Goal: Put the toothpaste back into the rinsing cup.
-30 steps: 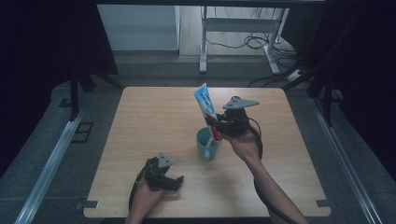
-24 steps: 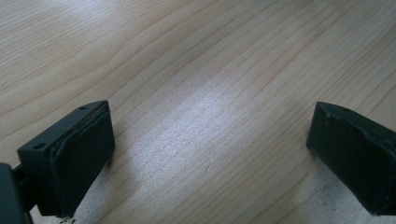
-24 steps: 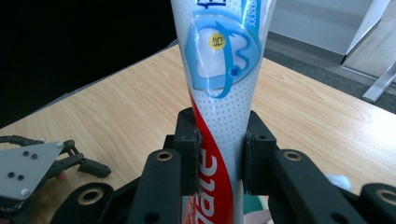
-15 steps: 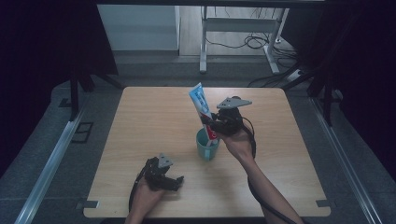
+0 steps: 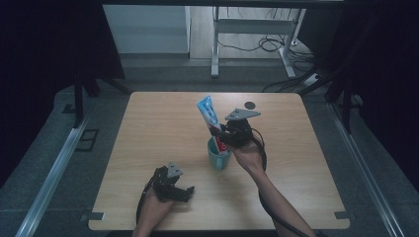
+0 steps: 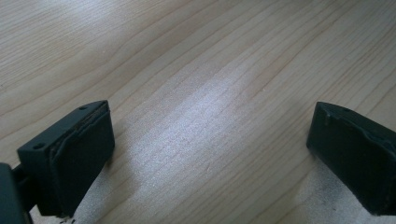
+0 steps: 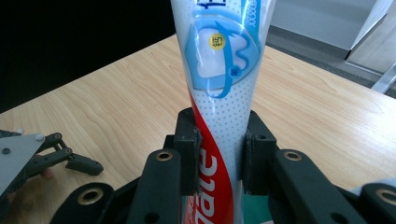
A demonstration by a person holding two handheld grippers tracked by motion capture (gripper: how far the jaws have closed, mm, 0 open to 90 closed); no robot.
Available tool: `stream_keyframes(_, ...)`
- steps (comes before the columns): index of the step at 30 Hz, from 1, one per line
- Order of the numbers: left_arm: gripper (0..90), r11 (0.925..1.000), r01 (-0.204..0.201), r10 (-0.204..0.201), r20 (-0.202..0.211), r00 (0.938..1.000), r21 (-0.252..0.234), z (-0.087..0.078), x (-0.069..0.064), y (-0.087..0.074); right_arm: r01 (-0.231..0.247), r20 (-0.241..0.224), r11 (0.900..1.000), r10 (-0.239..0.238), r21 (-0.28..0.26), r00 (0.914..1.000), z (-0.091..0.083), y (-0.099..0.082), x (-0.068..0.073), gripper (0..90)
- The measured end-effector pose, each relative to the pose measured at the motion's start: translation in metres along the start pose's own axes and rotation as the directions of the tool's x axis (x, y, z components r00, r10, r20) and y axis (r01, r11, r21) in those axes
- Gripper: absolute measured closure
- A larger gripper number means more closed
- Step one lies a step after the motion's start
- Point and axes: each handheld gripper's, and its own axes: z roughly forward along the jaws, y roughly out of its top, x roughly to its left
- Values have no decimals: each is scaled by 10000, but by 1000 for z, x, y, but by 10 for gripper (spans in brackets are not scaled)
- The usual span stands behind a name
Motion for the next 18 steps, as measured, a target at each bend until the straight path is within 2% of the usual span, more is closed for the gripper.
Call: stream_keyframes(18,10,10000,-32,32,3,10000,22,0,0,0,-218,-49,9996,219,175,9997,10,-17,-3,715)
